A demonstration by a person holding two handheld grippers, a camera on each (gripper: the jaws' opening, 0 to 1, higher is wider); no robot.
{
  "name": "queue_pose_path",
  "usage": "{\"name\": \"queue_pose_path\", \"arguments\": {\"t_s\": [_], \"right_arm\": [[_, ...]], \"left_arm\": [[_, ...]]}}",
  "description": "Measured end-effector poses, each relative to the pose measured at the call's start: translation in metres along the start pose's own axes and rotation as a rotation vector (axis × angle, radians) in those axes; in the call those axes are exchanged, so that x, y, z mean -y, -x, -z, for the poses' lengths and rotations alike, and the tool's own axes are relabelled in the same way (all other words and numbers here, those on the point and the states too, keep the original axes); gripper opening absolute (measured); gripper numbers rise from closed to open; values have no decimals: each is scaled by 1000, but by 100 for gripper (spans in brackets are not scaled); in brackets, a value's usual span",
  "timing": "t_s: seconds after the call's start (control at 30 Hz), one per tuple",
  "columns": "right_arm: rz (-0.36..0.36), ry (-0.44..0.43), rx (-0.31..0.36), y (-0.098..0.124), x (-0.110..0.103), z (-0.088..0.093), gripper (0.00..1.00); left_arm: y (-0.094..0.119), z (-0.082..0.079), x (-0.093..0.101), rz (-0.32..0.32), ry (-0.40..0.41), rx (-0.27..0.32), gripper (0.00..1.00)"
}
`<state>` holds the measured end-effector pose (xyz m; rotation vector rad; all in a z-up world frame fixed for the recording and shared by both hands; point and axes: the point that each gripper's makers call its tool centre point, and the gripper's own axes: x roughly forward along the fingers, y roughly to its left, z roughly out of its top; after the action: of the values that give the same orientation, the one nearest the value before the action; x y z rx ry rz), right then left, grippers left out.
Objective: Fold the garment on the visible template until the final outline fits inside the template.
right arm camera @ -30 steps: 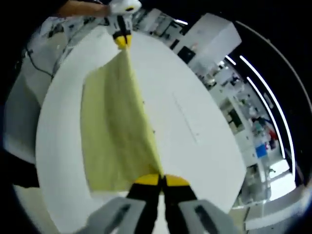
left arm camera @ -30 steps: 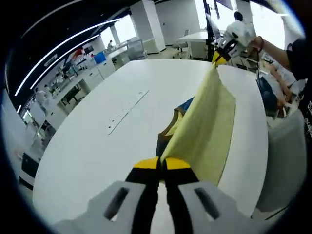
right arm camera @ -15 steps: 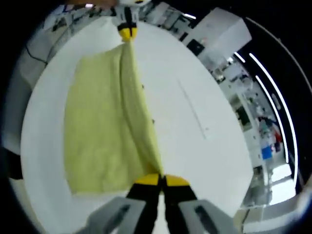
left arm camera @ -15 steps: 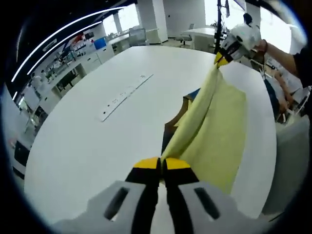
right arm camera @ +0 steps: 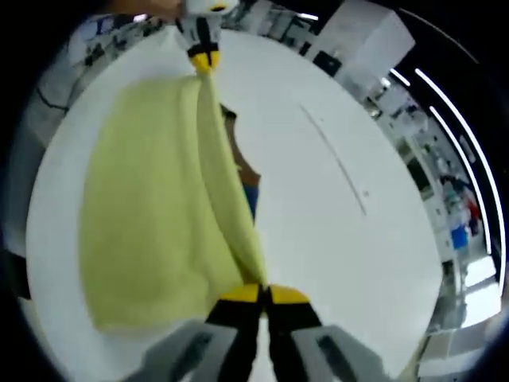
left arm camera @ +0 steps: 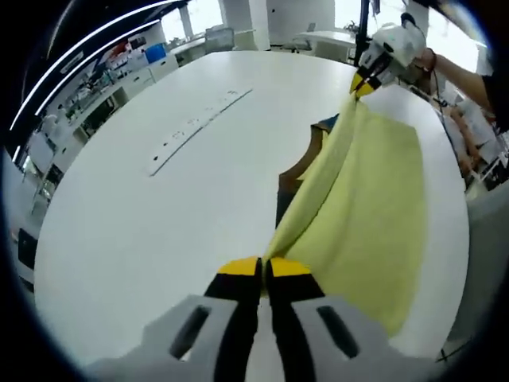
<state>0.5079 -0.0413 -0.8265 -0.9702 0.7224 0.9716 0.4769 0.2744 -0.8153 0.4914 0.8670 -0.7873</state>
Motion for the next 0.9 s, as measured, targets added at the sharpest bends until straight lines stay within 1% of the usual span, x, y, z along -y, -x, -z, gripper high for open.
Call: {"name": "queue_pose_path", "arguments": {"t_s": [0.03, 0.2, 0.4, 0.47, 0.57, 0.63, 0.67, 0.73, 0.8, 0.87, 0.9], "right_arm": [[-5, 0, -3, -2, -1, 1, 0], [-20, 2, -16, -13, -3, 5, 0], [-28, -11, -18, -17, -3, 6, 0], [-32, -16, -14, -18, -3, 6, 0], [-37, -53, 2, -18, -1, 7, 0], [-21, -129, 20, -13, 2, 6, 4], [-5, -145, 26, -9, 5, 5, 6], [7, -156, 44, -5, 8, 5, 11], [-3, -186, 80, 1, 6, 1, 15], [-9, -190, 99, 7, 5, -4, 17], [-14, -179, 116, 10, 2, -8, 17]], "left_arm": [[-5, 2, -3, 2, 2, -4, 0], [-11, 9, -4, 4, -7, -19, 0], [-17, 19, -4, -3, -13, -39, 1], [-19, 22, -6, -2, -14, -35, 1], [-16, 18, -6, -6, -5, -23, 3], [-12, 19, -8, -24, -8, -24, 6], [-10, 20, -8, -30, -13, -24, 7], [-4, 22, -13, -43, -33, -14, 9], [1, 23, -12, -52, -21, -8, 10], [8, 24, -12, -60, -3, 8, 11], [11, 24, -13, -63, -7, 24, 11]]}}
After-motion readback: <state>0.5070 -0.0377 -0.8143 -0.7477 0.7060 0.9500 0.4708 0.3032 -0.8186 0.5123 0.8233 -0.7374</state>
